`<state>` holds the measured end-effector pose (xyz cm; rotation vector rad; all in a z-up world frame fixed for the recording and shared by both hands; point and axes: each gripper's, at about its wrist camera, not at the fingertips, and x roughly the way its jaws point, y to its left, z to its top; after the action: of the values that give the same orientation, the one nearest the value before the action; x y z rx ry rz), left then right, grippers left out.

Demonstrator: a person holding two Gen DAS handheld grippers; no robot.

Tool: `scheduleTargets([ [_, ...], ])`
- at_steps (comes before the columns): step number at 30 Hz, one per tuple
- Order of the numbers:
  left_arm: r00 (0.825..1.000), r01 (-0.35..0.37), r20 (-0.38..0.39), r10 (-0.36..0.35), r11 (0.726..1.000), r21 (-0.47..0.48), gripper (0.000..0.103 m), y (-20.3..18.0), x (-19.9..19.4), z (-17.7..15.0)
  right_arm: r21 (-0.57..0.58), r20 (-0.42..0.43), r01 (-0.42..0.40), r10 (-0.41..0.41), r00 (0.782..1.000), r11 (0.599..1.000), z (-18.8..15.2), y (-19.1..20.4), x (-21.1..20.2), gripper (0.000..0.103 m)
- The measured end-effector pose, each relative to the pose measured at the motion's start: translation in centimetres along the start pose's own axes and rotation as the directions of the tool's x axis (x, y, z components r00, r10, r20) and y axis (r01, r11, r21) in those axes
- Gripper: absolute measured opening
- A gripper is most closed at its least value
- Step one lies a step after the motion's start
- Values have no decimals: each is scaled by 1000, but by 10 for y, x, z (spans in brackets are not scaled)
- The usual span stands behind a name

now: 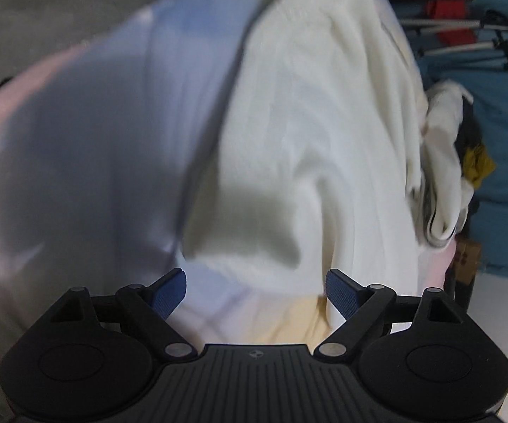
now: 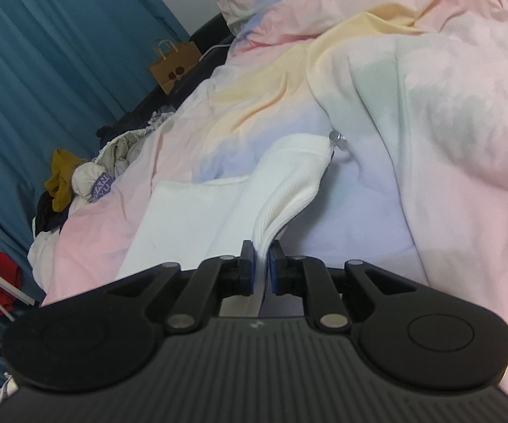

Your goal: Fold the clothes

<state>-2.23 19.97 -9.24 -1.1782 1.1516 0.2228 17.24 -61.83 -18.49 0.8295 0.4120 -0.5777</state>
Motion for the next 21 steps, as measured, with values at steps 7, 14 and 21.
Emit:
scheduleTargets([
  [7,992,-55,105,65,994,-96,66,-6,11,12,-21,40,42,-42,998,999,1,1,11,22],
  [14,973,-5,231,30,994,-107,25,2,-11,13,-6,40,11,-11,999,1000,1,-10,27,28],
  [21,948,42,316,-38,999,-6,17,9,-53,-6,-35,75,20,-17,997,999,8,0,12,11],
])
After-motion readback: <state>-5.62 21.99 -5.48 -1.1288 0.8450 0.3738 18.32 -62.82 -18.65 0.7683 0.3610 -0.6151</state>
